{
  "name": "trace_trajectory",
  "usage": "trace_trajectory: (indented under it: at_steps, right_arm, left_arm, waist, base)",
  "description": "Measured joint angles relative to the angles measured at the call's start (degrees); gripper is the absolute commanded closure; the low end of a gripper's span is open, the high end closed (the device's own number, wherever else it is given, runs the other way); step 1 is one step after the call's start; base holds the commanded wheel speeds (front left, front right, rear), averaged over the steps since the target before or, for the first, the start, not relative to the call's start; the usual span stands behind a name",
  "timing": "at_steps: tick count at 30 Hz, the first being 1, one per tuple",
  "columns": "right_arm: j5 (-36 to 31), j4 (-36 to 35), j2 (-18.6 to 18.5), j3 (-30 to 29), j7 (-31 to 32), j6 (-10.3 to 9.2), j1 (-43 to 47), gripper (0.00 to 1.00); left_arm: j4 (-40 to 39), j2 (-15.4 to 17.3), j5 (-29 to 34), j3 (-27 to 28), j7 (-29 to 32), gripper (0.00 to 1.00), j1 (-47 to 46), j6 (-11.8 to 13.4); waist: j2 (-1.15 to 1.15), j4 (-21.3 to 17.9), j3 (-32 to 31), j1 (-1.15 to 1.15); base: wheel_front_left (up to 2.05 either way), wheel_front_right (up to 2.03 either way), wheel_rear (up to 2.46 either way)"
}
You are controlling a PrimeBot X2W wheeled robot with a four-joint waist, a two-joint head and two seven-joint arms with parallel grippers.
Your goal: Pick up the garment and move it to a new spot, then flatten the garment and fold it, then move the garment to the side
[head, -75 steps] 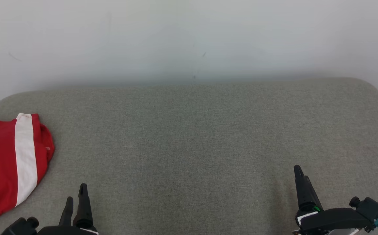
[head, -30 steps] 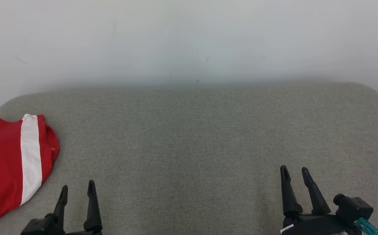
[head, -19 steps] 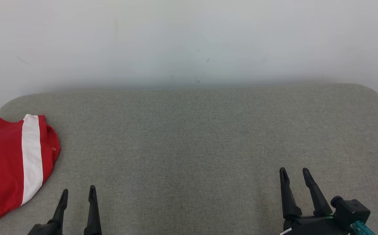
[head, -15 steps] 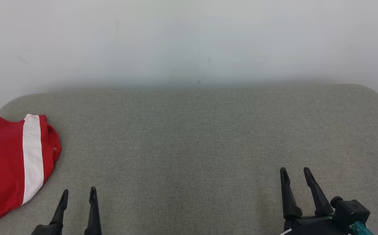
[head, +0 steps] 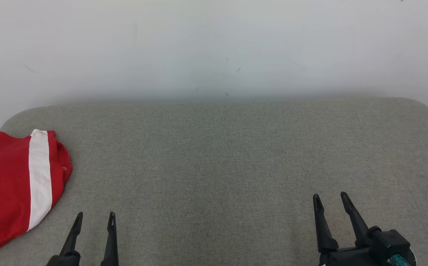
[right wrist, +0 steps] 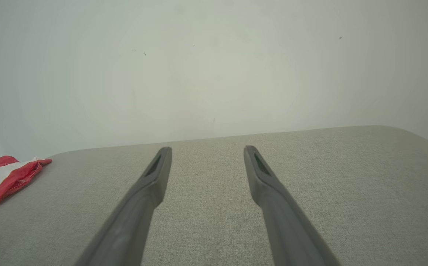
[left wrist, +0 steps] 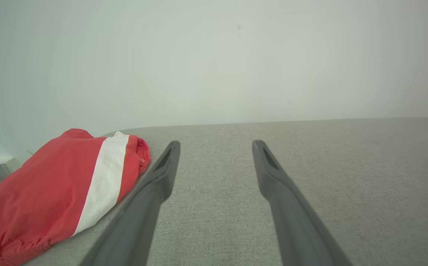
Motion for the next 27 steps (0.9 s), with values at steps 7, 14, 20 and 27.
trace_trajectory:
  at_steps: [7, 14, 20, 27]
  right_arm:
    - [-2.04, 0.22, -0.02, -0.62, -0.88, 0.0, 0.0, 0.0]
    - [-4.52, 0.49, -0.03, -0.78, -1.51, 0.0, 0.0, 0.0]
    - [-5.58, 1.34, -0.03, -0.79, -1.77, 0.0, 0.02, 0.0]
    - [-5.53, 2.64, -0.04, -0.99, -1.77, 0.01, -0.12, 0.0]
  left_arm:
    - [-0.23, -0.1, 1.7, 0.92, -0.81, 0.0, 0.07, -1.41]
    - [-0.04, -0.12, 4.12, 1.36, -1.42, 0.0, 0.29, -2.19]
    - [2.36, -0.26, 4.88, 1.47, -1.81, 0.0, 0.26, -2.37]
    - [4.28, -0.73, 3.87, 1.21, -1.29, 0.0, -0.4, -2.46]
  waist:
    - [0.0, 0.17, -0.22, 0.0]
    - [0.0, 0.4, -0.45, 0.0]
    - [0.0, 0.5, -0.56, 0.0]
    - [0.0, 0.41, -0.54, 0.0]
  base:
    - [0.0, 0.0, 0.0]
    - [0.0, 0.0, 0.0]
    - [0.0, 0.0, 0.0]
    - [0.0, 0.0, 0.0]
